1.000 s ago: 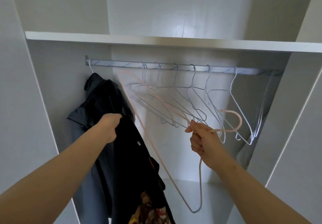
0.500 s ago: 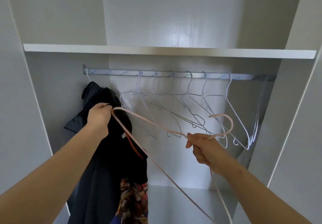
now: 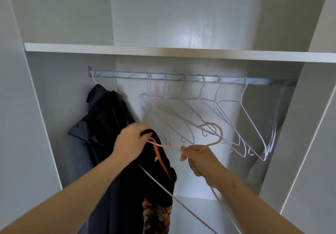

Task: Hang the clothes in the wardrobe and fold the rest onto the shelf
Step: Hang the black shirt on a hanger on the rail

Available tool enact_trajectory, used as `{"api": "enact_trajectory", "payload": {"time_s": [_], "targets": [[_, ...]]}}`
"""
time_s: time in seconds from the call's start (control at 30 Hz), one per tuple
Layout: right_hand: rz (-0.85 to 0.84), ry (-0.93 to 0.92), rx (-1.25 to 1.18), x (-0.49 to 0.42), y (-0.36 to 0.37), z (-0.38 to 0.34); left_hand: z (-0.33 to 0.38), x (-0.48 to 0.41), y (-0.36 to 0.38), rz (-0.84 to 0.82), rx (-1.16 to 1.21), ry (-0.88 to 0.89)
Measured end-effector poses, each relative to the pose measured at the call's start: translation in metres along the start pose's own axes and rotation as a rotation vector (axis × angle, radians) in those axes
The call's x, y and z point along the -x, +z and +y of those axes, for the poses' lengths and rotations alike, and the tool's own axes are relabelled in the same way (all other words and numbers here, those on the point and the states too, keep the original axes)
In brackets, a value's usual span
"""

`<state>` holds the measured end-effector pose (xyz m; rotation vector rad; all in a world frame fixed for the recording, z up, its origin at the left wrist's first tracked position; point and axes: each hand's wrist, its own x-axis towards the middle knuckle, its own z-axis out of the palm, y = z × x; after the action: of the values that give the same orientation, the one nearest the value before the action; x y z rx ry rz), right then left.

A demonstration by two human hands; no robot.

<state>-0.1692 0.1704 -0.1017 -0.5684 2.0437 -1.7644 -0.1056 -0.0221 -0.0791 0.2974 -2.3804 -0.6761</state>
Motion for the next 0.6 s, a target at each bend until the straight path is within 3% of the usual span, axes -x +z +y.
{"api": "enact_trajectory", "payload": {"time_s": [0.1, 0.23, 0.27, 0.37, 0.43, 0.5, 0.6], "targets": [[-0.003, 0.029, -0.001, -0.002, 0.013, -0.002, 0.024, 0.019, 0.023, -0.111, 0.201, 0.1], [0.05, 0.104, -0.146, -0.003, 0.011, -0.003, 0.038, 0.024, 0.034, -0.185, 0.499, -0.027], [0.072, 0.088, -0.161, -0.004, 0.006, -0.004, 0.037, 0.023, 0.032, -0.194, 0.506, 0.015], [0.102, -0.009, -0.151, -0.006, -0.01, -0.009, 0.029, 0.01, 0.022, -0.132, 0.09, 0.394], [0.112, -0.062, -0.141, -0.007, -0.019, -0.012, 0.027, 0.0, 0.019, -0.185, -0.16, 0.582], [0.124, -0.102, -0.159, -0.007, -0.023, -0.013, 0.026, -0.002, 0.021, -0.236, -0.307, 0.577], [0.221, -0.241, -0.178, -0.004, -0.027, -0.015, 0.027, -0.003, 0.03, -0.146, -0.304, 0.539]]}}
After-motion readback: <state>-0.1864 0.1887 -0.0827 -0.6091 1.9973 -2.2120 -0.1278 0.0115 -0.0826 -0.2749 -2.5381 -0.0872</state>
